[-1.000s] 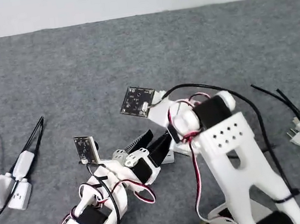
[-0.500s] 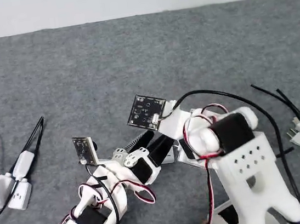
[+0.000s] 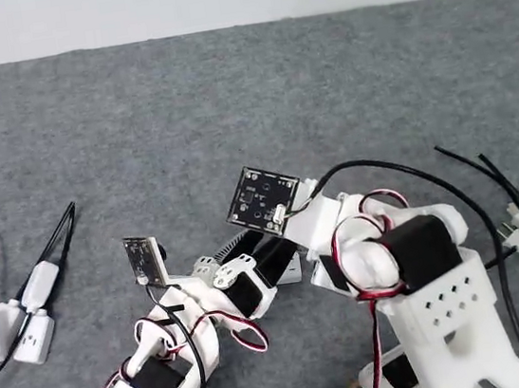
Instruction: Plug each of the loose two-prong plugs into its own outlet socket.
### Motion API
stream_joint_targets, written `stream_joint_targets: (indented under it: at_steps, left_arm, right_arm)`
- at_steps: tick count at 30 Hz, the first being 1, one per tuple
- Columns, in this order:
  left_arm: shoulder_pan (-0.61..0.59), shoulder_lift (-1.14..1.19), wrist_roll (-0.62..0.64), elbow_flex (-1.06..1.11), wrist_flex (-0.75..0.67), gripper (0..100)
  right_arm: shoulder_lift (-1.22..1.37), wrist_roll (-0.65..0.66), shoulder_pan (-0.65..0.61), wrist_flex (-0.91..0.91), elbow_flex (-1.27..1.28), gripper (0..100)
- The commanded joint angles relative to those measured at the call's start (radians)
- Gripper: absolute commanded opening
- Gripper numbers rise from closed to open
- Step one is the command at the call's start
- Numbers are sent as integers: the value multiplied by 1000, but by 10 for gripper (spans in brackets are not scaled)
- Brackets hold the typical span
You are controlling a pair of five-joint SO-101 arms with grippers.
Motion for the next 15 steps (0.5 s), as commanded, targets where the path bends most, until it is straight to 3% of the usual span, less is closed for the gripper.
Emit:
stream_joint_targets:
  at_steps: [1,15]
  left_arm:
    - [3,2,5,-38,-17,234]
    - [3,2,5,-38,-17,233]
  right_arm:
    - [-42,-12,-7,12,-52,9]
    - [-76,-57,-8,10,-103,9]
